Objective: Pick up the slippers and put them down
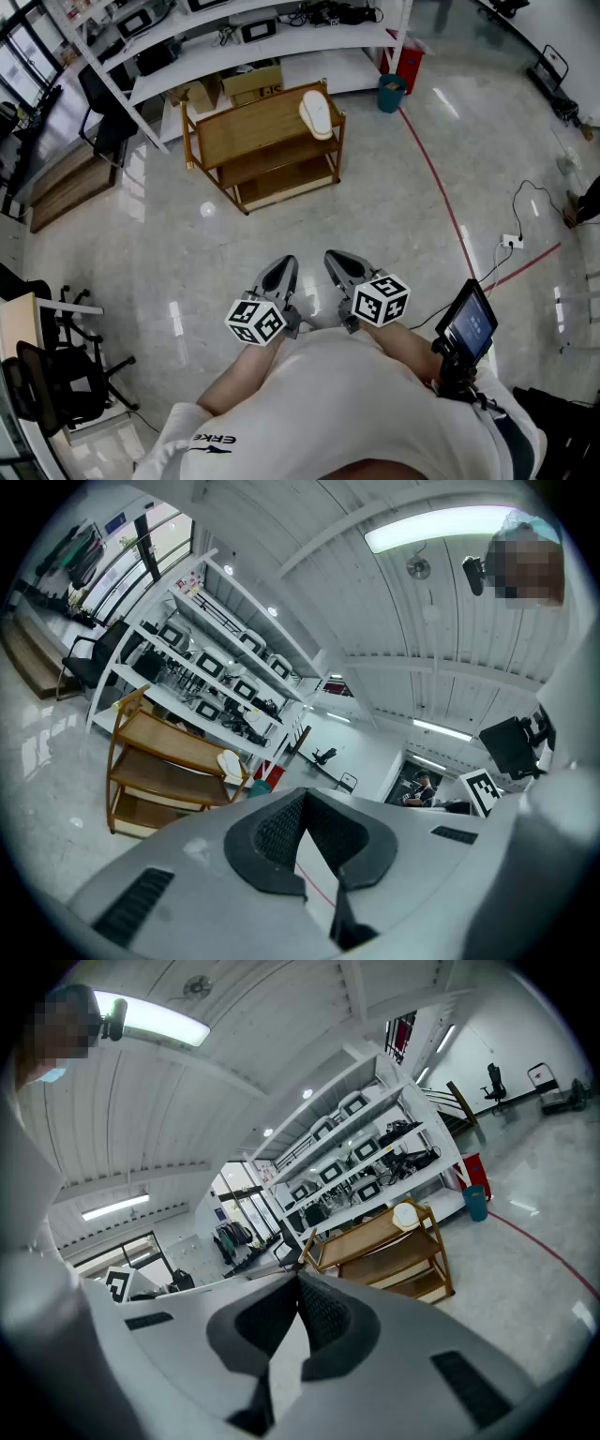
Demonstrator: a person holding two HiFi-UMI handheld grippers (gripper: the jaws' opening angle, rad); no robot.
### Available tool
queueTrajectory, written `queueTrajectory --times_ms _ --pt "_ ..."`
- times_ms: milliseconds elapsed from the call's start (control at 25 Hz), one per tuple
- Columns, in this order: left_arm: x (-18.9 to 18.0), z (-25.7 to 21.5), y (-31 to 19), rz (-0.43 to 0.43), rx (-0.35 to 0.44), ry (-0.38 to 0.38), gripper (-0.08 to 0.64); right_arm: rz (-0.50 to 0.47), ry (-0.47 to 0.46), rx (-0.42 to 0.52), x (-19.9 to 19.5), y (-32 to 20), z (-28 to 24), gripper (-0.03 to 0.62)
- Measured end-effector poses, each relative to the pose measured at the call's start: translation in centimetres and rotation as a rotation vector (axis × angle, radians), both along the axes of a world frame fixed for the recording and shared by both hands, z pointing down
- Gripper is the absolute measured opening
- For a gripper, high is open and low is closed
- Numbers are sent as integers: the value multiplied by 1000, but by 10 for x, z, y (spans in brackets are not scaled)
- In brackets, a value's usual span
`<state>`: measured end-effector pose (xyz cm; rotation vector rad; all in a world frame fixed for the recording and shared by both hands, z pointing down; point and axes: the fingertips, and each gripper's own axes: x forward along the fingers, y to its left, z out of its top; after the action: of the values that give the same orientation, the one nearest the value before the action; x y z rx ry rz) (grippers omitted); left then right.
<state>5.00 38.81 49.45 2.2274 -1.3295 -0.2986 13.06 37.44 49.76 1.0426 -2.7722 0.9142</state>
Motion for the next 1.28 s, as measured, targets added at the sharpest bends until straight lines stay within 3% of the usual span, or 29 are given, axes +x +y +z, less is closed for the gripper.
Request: queueTrajectory --times_ms 800,1280 --pt "-7 4 -6 32 -12 2 3 50 29 -12 -1 -6 7 6" --pt "-30 6 -7 69 3 32 3 149 34 -12 -6 -7 12 6"
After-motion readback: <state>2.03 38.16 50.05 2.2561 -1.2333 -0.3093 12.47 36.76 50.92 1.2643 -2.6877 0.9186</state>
